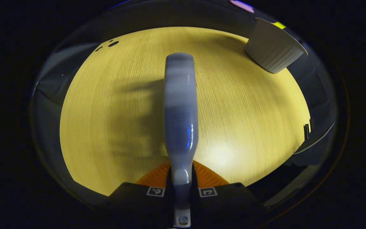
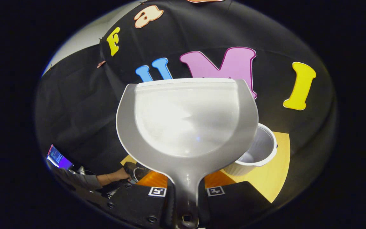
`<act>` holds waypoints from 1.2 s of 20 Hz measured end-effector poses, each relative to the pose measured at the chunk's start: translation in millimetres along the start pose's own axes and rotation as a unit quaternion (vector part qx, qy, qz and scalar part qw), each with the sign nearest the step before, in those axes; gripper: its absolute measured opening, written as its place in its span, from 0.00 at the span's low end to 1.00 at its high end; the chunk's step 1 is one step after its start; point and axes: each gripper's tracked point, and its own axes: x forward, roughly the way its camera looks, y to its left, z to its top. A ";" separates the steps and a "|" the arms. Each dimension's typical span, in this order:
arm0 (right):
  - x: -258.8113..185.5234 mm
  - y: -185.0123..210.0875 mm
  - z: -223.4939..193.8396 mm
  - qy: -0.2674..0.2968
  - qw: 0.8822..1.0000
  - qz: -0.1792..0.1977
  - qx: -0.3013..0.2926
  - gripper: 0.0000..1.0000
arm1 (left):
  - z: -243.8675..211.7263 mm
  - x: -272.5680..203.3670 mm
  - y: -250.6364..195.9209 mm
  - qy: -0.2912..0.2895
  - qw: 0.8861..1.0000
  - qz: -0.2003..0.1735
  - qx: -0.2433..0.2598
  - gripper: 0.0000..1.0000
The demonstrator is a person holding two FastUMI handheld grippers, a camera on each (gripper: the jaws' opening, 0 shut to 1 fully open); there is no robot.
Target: Pick up the small broom and dustpan from the desktop, sweep the trash into the dustpan with the broom, and then empty the trash into the garbage bin.
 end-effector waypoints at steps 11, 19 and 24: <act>90.7 -4.7 -190.7 0.158 0.987 -0.036 0.007 0.31 | -5.6 -2.2 2.7 0.030 0.999 0.020 -0.001 0.25; 155.7 -48.6 -278.5 0.222 0.971 -0.090 0.022 0.31 | -6.6 -1.1 3.3 0.035 0.999 0.030 0.004 0.28; 177.0 -68.1 -314.2 0.256 0.960 -0.109 0.014 0.31 | -6.3 -1.0 3.8 0.036 0.999 0.032 0.006 0.22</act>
